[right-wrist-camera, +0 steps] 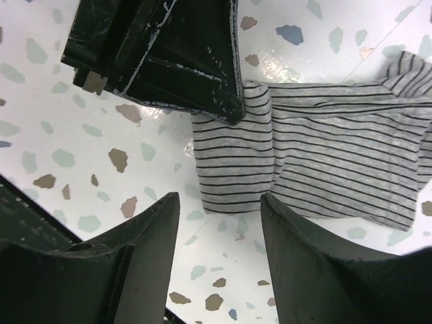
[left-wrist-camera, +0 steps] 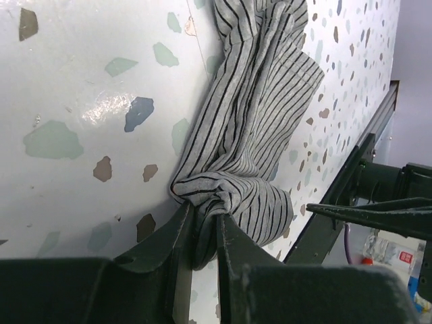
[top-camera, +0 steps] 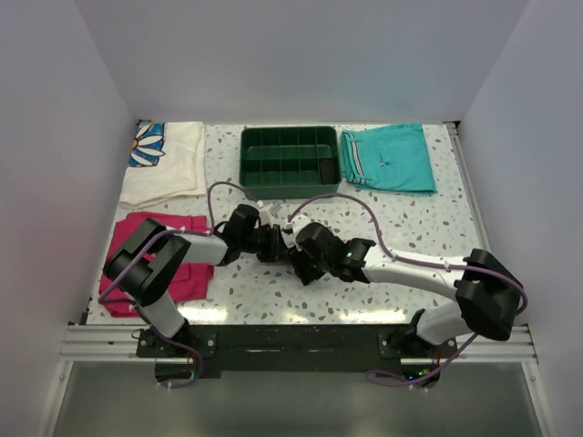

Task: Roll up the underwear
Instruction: Roll the underwear to the center of the board.

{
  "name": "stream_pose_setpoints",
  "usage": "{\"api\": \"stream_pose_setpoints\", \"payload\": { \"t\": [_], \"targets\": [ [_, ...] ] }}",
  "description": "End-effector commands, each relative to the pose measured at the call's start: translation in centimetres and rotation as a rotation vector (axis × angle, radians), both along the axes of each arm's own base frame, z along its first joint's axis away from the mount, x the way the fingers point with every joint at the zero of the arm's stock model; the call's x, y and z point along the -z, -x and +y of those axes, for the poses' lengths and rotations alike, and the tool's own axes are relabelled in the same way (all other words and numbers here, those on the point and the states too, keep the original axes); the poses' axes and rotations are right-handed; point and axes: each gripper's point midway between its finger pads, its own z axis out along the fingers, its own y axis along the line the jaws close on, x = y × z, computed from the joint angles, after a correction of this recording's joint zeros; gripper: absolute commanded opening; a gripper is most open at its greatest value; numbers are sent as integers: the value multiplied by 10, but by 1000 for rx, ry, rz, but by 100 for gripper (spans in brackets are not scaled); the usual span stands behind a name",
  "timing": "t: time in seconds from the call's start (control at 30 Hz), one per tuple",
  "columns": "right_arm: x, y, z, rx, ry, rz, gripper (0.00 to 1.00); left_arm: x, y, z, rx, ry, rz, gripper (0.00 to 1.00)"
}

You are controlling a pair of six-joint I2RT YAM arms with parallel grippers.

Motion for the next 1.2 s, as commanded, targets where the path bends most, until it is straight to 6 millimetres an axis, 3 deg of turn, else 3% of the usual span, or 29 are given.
{"api": "stream_pose_setpoints", "payload": {
  "t": [0.0,0.37,0.7,0.97,1.17],
  "targets": [
    [-11,-10,6,-20,66,-102,56,14,1,15,-89,-122,90,2],
    [3,-2,25,-108,164,-145,57,17,0,18,-90,-173,114,2],
    [33,-12,11,-73,281,-191,57,19,3,14,-52,-164,123,2],
    [63,1,-7,-40,334,-140,56,19,3,11,-34,-158,127,2],
    [78,12,-12,4,341,-101,49,17,0,11,-27,-164,116,2]
  ]
}}
